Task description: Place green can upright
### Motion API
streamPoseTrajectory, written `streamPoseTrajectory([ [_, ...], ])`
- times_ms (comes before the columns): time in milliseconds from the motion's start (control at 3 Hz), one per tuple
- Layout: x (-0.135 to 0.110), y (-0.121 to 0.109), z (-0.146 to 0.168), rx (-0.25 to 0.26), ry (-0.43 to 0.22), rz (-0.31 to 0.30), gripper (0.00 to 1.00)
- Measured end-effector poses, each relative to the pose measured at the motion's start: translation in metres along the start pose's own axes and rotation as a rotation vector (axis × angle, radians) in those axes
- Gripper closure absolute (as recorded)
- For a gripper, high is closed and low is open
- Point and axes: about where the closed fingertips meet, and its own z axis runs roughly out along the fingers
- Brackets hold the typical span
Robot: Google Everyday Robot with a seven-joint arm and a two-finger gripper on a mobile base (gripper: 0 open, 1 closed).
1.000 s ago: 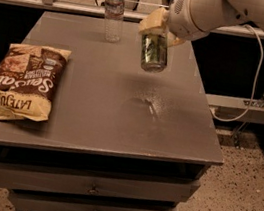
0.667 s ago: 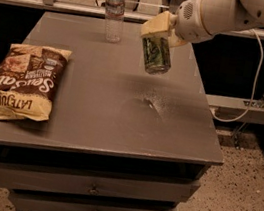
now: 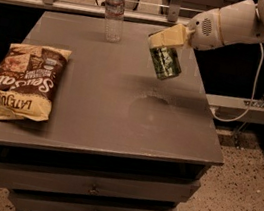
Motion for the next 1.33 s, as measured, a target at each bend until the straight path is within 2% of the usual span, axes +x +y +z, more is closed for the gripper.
streamPoseTrajectory([
  [333, 0.0, -0.001, 0.003, 0.01, 0.002, -0.1, 1.0],
  [1000, -0.006, -0.023, -0.005, 0.161, 0.134, -0.232, 1.0],
  [1333, -0.022, -0.029, -0.008, 0.256, 0.25, -0.332, 1.0],
])
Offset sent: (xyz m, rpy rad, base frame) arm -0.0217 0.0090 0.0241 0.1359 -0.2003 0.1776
